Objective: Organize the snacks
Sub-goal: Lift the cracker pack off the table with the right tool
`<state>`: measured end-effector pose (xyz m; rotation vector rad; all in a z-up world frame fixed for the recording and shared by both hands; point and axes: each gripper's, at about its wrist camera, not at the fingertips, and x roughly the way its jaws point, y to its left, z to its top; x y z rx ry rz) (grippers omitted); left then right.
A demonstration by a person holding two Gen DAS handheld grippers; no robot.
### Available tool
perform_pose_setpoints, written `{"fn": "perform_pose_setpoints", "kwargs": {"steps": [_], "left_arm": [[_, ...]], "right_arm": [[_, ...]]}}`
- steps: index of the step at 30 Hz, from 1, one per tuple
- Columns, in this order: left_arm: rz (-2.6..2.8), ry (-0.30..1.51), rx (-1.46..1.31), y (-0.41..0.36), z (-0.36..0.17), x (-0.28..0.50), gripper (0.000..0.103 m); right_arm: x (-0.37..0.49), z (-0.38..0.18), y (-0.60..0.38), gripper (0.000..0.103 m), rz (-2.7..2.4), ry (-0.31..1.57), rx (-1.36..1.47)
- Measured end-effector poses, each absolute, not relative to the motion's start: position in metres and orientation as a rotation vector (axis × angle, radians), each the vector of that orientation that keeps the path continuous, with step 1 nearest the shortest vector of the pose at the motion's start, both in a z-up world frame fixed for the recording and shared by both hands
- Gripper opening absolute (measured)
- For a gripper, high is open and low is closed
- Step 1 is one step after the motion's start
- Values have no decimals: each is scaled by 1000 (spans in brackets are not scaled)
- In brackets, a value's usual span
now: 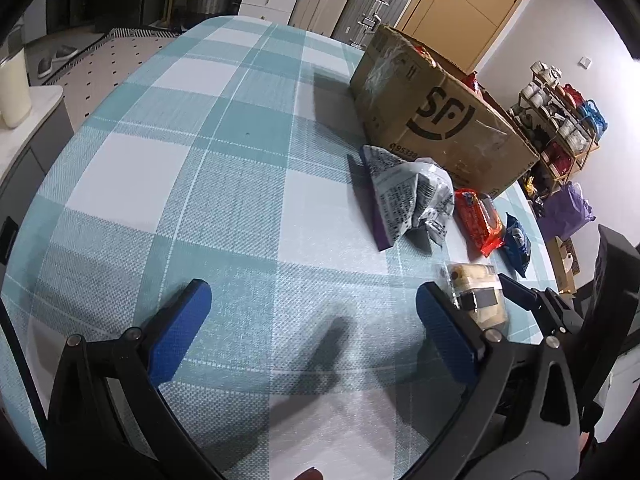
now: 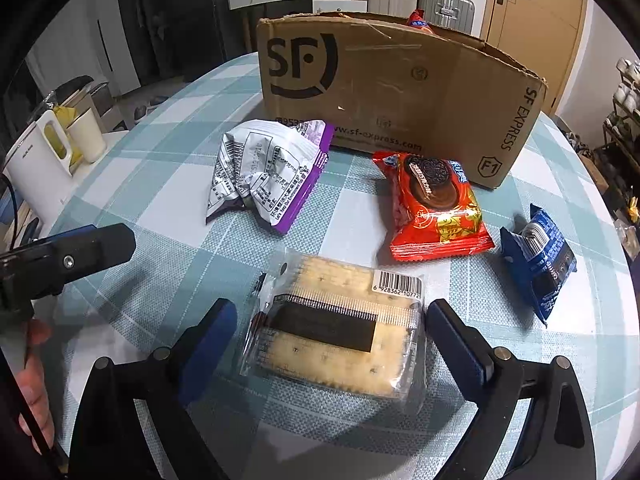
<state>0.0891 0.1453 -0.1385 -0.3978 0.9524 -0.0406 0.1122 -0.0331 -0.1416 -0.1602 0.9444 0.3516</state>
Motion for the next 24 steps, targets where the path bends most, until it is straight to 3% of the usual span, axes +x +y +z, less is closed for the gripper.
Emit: {"fn": "perform_pose_setpoints", "kwargs": {"steps": [4,8,24], "left_arm": [[-40,945,-408,149,-138,87,102],[-40,936,-416,152,-136,85,102],[-64,932,-356,131,-123,98,102]], "right_arm": [[107,-139,-43,73,350,917,-143],[101,-140,-53,63,361,900,-136],[98,-126,-101,62,403,880,66]]}}
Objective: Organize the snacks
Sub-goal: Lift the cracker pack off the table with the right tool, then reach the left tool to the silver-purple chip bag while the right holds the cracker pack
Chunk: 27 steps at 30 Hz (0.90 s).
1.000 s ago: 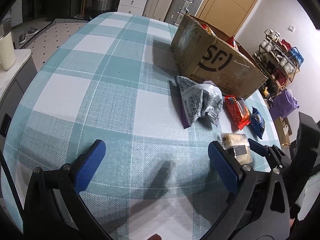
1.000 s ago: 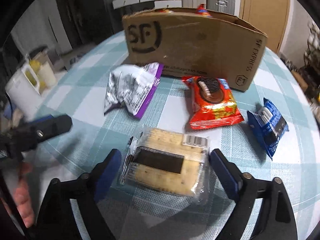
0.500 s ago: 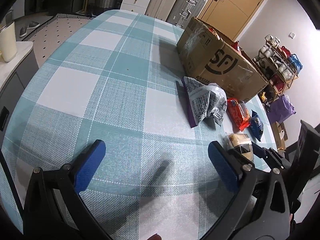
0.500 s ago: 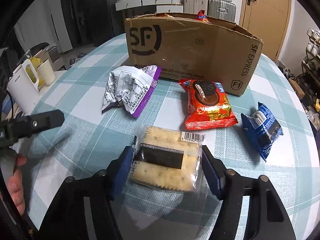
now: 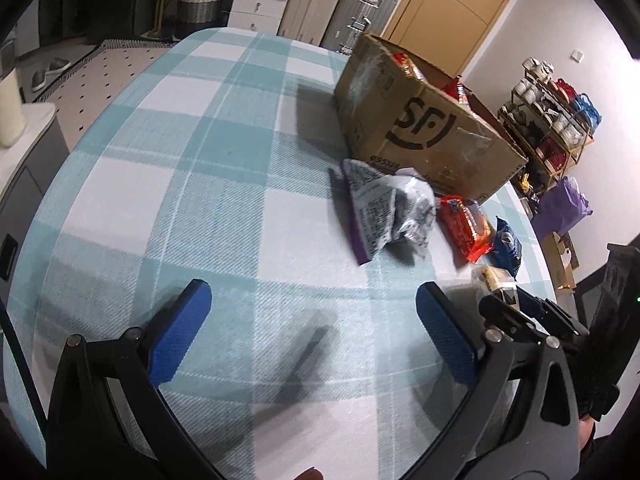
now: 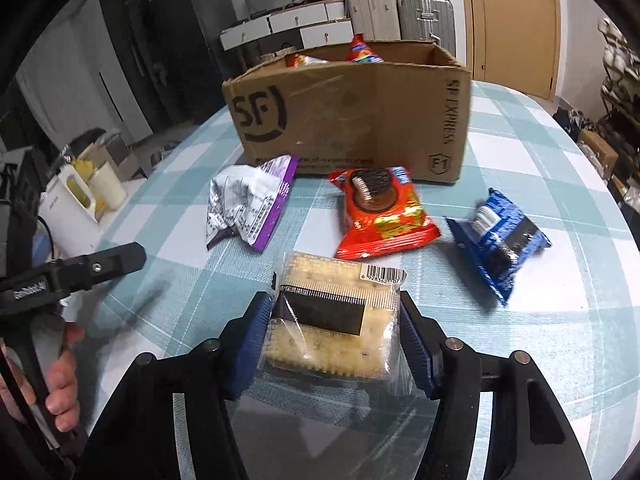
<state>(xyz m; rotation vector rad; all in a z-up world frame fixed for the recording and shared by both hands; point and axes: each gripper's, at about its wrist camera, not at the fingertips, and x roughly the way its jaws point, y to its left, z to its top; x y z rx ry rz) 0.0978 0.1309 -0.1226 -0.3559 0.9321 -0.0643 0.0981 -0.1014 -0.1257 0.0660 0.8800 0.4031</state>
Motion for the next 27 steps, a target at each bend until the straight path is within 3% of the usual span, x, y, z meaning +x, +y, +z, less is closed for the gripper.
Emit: {"fn": "perform_pose_setpoints", "kwargs": {"steps": [24,27], "left_arm": [[-93,999,-271,66,-131,203,102],[-93,1005,-286,69,-138,207,93]], "right_arm": [[83,-111,-151,62,443,843,161],[81,-109,-154,62,445,838,162]]}}
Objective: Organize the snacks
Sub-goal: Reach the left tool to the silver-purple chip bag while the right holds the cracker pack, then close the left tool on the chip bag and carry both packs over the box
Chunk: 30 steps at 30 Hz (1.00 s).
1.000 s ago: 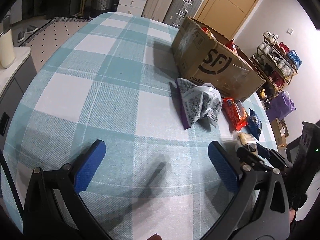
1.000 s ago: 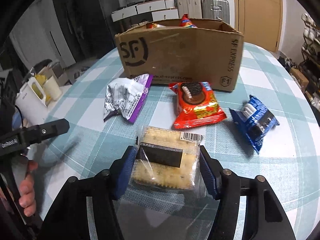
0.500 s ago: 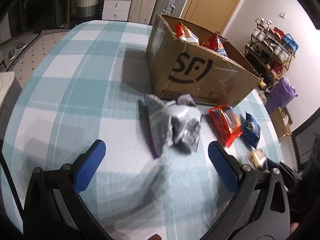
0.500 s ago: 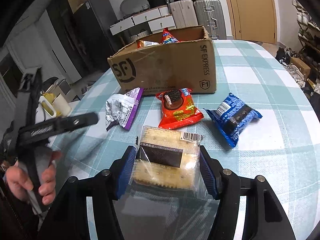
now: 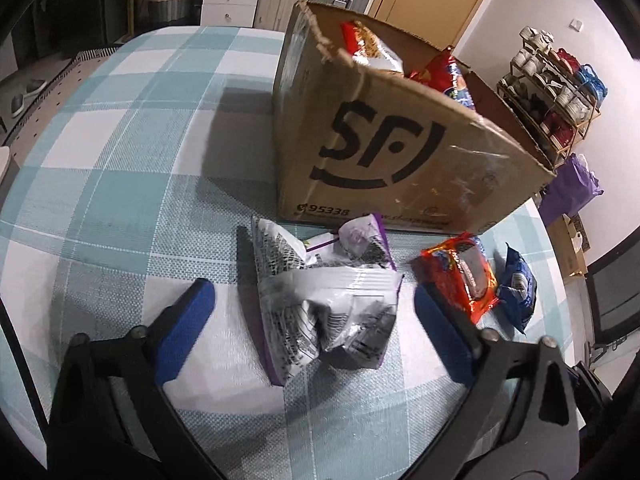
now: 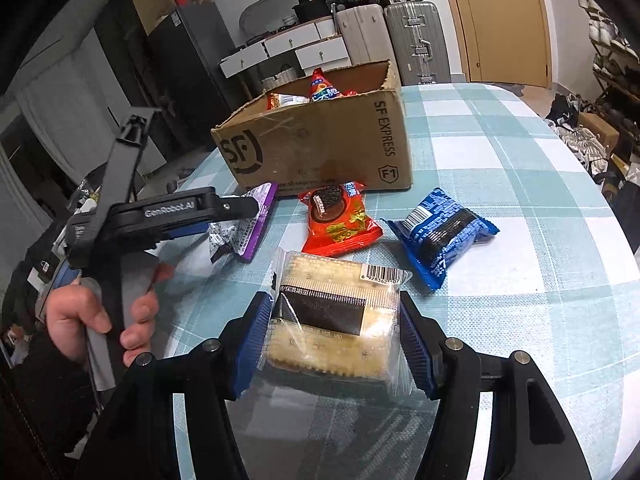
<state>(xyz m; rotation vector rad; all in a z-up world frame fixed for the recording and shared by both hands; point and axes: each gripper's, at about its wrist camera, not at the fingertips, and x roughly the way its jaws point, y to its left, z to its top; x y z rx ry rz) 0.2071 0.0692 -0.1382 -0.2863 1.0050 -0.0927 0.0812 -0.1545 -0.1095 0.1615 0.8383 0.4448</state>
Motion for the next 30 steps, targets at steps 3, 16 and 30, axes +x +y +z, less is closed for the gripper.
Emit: {"fn": "perform_pose_setpoints", "kwargs": {"steps": [3,16,30], "left_arm": [[-100,996,-286,72,-141,209,82],[-206,963,-265,81,-133,182,47],[-223,848,-199,84,-77,130,48]], "right_arm": [[80,-108,-155,62,446,833,157],[73,-100,-156,62,452,817,162],[63,-72,-150,62,488,766,171]]}}
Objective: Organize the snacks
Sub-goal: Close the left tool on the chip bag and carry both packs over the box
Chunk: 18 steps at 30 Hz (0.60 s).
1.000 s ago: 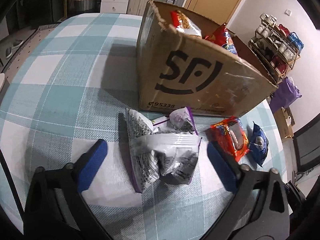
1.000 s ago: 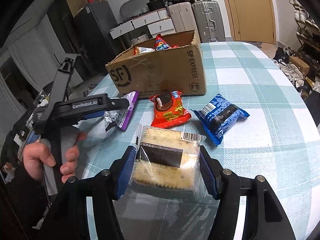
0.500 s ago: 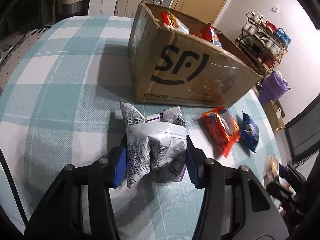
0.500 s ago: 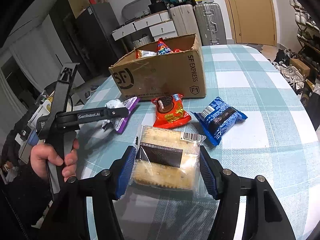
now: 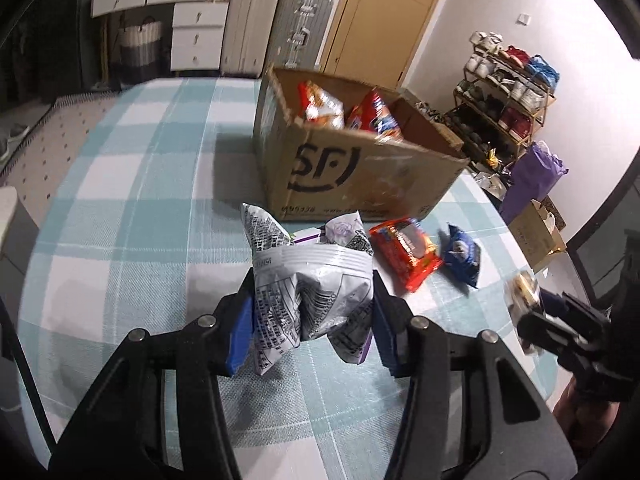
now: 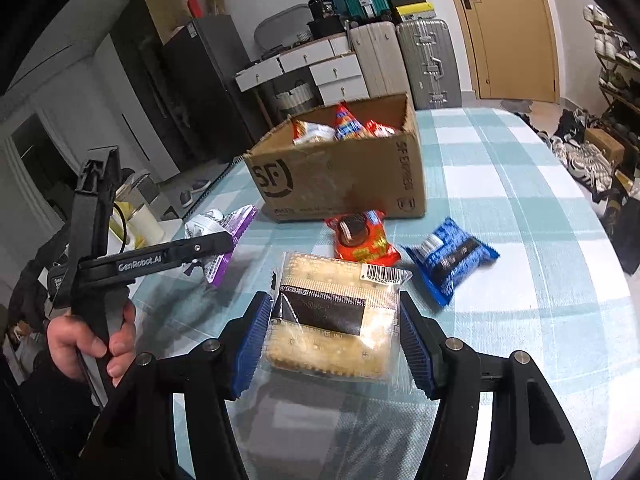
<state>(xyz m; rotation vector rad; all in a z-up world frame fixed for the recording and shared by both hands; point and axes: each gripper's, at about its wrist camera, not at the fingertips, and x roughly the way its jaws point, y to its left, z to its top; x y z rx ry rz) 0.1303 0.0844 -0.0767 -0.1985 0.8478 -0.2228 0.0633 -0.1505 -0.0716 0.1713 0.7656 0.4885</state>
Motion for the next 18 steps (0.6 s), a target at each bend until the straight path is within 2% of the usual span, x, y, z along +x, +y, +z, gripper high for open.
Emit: {"fn": "perform_pose_setpoints", "kwargs": {"steps": [18], "left_arm": [[-296,782,-166,88,18,160,48]], "right_arm": [[112,29,-142,62,582,631,146]]}}
